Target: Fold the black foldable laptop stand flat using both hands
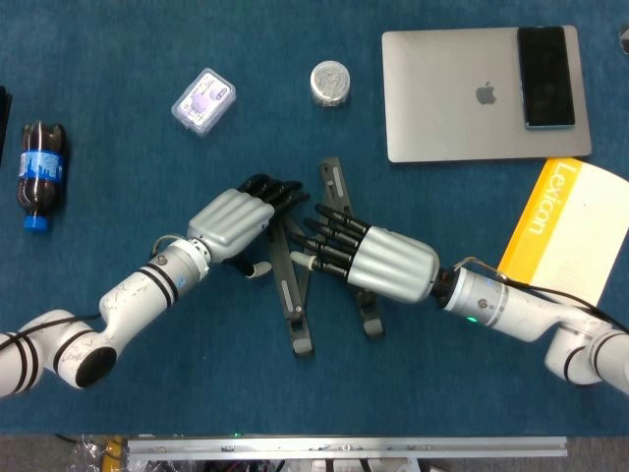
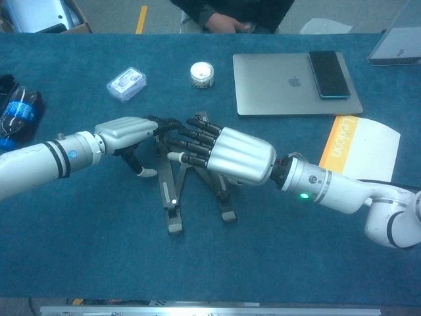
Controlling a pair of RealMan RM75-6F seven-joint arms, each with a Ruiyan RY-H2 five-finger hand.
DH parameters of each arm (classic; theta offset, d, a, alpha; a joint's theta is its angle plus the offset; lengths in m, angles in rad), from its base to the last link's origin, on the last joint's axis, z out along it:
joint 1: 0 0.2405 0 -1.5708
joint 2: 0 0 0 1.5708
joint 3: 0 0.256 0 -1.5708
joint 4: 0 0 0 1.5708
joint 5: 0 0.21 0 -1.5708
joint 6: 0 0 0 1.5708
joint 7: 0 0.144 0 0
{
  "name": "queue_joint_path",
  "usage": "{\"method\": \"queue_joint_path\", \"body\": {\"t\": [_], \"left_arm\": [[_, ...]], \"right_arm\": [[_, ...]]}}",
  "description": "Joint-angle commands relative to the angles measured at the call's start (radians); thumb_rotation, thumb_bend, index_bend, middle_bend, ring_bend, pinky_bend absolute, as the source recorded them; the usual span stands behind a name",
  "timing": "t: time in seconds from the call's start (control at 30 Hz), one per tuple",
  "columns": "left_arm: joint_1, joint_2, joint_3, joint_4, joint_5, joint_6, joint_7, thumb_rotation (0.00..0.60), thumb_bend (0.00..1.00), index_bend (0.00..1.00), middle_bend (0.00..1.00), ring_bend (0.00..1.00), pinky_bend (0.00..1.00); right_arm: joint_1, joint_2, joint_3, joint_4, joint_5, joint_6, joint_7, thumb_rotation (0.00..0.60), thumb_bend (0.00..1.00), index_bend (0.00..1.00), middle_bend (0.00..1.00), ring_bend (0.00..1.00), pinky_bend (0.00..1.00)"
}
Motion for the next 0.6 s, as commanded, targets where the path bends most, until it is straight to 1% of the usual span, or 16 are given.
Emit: {"method": "queue_joint_path", "body": {"t": [0.03,0.3,0.6], "left_arm": [[-0.004,0.004,0.004,0.0,0.015,-0.005,-0.019,0.6,0.25,0.0,0.0,0.0,0.01],[-0.014,0.013,0.01,0.006,0.039,-0.018,-0.059,0.6,0.25,0.0,0.0,0.0,0.01],[-0.033,0.024,0.018,0.006,0.075,-0.04,-0.119,0.6,0.26,0.0,0.0,0.0,0.01]], "right_arm": [[0.003,-0.014,0.006,0.01,0.006,0.009,0.004,0.6,0.0,0.0,0.0,0.0,0.0],[0.01,-0.038,-0.006,0.047,0.013,0.006,0.059,0.6,0.0,0.0,0.0,0.0,0.0],[0.02,-0.053,-0.015,0.079,0.015,0.018,0.081,0.6,0.0,0.0,0.0,0.0,0.0]]}}
